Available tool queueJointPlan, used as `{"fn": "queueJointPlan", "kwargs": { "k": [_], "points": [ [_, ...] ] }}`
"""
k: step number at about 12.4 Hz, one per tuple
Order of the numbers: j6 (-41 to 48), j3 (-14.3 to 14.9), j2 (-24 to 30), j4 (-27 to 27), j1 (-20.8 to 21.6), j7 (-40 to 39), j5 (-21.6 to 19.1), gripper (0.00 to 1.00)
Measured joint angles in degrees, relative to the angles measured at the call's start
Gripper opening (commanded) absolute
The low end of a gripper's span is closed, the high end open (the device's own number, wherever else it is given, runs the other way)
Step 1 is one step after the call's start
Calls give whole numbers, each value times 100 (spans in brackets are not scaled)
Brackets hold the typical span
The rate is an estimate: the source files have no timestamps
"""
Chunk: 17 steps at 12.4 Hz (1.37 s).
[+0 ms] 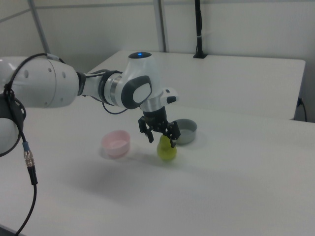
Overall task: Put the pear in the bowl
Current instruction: 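Lower the gripper around the pear and close on it, then lift the pear and carry it over the pink bowl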
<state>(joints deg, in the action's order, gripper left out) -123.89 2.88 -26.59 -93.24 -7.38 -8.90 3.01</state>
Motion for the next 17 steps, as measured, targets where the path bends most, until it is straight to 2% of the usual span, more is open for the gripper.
{"fn": "queueJointPlan", "kwargs": {
  "k": [4,5,6,7,8,13,17],
  "points": [
    [-318,0,-342,4,5,0,168,100],
    [-377,0,-384,5,6,0,168,94],
    [-491,0,-430,5,6,0,168,74],
    [-557,0,-455,6,6,0,168,62],
    [-567,0,-457,6,3,0,168,55],
    [-567,5,-423,85,-11,-3,169,55],
    [-119,1,55,188,-4,-3,168,55]
  ]
}}
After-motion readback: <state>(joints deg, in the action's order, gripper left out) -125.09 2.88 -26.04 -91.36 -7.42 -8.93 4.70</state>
